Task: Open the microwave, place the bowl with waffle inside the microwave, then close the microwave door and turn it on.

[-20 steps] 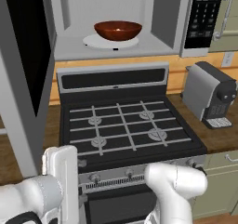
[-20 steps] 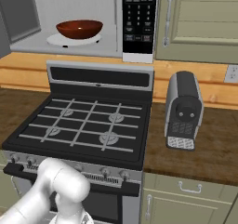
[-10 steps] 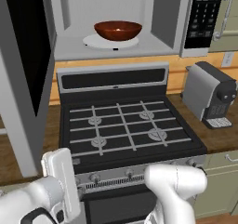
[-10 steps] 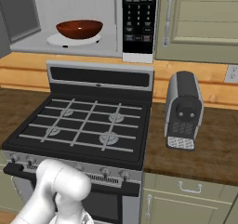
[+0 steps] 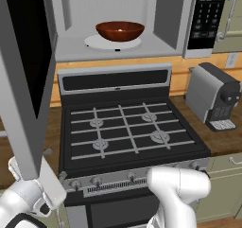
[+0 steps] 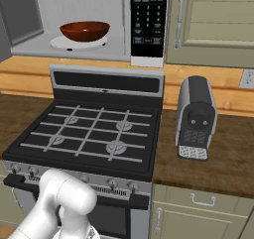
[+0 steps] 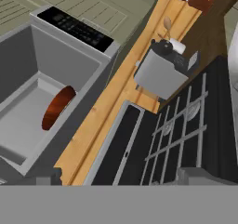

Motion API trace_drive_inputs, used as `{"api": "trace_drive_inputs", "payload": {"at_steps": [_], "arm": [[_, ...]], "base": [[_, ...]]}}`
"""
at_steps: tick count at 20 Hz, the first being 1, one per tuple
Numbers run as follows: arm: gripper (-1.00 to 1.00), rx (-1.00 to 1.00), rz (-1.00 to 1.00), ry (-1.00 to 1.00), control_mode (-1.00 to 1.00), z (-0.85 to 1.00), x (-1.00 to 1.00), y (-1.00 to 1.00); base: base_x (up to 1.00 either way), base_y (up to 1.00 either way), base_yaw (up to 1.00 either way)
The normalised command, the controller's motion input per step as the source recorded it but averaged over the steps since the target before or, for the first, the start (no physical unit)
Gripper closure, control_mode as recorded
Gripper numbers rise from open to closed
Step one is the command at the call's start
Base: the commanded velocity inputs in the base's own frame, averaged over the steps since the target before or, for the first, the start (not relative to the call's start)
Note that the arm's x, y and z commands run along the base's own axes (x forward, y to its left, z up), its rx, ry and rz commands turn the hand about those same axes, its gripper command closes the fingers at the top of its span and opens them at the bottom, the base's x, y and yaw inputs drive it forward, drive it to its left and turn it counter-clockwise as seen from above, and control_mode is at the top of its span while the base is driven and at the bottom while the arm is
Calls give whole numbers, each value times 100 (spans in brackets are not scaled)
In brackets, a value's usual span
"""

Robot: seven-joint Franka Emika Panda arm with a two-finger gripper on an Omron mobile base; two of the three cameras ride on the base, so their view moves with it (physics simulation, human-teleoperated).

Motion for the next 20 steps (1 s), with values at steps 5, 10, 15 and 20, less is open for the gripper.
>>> {"api": "trace_drive_inputs", "payload": {"at_steps": [5,10,15,20], "arm": [[-100,0,0,-40,-100,34,18,47],[-100,0,0,-43,-100,54,6,32],[-100,0,0,-25,-100,73,0,0],[-100,0,0,-18,-100,70,0,0]], "base": [[0,0,0],[0,0,0],[0,0,0],[0,0,0]]}}
